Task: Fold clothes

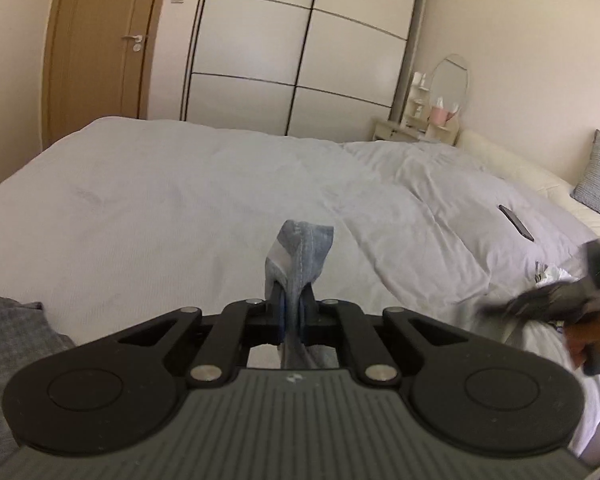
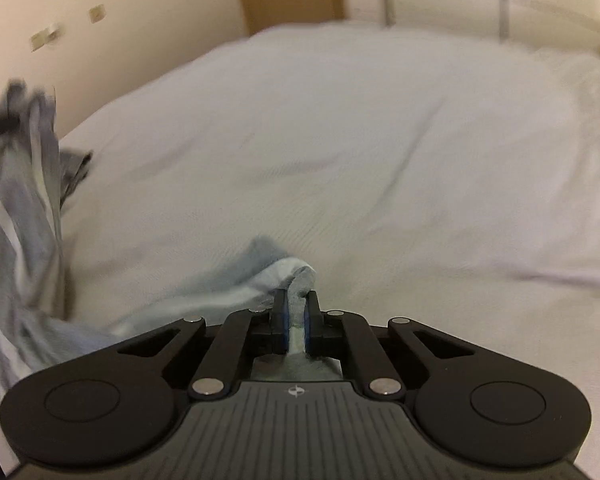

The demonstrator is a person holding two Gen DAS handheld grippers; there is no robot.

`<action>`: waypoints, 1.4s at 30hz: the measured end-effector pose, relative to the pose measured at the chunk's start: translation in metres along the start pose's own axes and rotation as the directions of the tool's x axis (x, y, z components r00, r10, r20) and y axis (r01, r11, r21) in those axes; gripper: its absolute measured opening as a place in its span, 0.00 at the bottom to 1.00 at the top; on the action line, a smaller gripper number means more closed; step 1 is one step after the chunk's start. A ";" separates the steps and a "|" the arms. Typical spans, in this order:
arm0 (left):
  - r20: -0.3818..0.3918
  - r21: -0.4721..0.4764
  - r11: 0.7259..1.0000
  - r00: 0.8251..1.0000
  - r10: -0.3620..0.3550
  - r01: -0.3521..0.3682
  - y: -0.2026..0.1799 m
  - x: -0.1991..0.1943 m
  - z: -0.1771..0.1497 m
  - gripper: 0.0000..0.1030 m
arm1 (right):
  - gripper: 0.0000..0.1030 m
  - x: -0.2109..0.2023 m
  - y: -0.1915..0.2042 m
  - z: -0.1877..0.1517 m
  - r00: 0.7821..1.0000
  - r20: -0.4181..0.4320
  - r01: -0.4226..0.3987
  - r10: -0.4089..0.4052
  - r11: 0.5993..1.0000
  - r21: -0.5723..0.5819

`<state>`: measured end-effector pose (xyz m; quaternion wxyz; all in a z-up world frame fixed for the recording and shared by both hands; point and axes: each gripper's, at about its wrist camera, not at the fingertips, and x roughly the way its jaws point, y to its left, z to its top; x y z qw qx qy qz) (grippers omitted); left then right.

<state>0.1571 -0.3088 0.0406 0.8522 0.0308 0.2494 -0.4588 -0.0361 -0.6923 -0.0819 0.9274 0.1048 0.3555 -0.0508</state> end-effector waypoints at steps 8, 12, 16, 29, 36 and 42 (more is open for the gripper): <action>-0.155 -0.149 0.989 0.988 -0.005 -0.018 -0.011 -0.030 0.026 0.02 | 0.06 -0.160 -0.001 0.028 0.921 0.251 0.294 -0.298 0.954 0.054; -0.299 -0.123 0.992 0.954 0.000 -0.039 -0.016 -0.012 0.004 0.02 | 0.06 -0.155 0.007 0.008 0.944 0.097 0.303 -0.314 0.946 0.116; -0.388 -0.113 0.993 0.922 -0.017 -0.030 -0.009 0.004 -0.009 0.02 | 0.06 -0.149 0.015 -0.012 0.948 -0.059 0.320 -0.314 0.931 0.175; -0.551 0.020 0.999 0.834 0.034 -0.027 0.028 0.032 0.026 0.12 | 0.13 -0.133 0.041 -0.060 0.806 -0.527 0.400 -0.268 0.903 0.153; -0.548 0.082 0.995 0.837 0.002 0.051 -0.003 0.073 0.048 0.21 | 0.50 -0.142 0.018 -0.032 0.889 -0.373 0.380 -0.265 0.882 0.278; -0.627 0.187 0.957 0.777 -0.058 0.222 -0.062 0.141 0.013 0.26 | 0.50 -0.075 -0.018 -0.039 0.916 -0.381 0.237 -0.126 0.935 0.262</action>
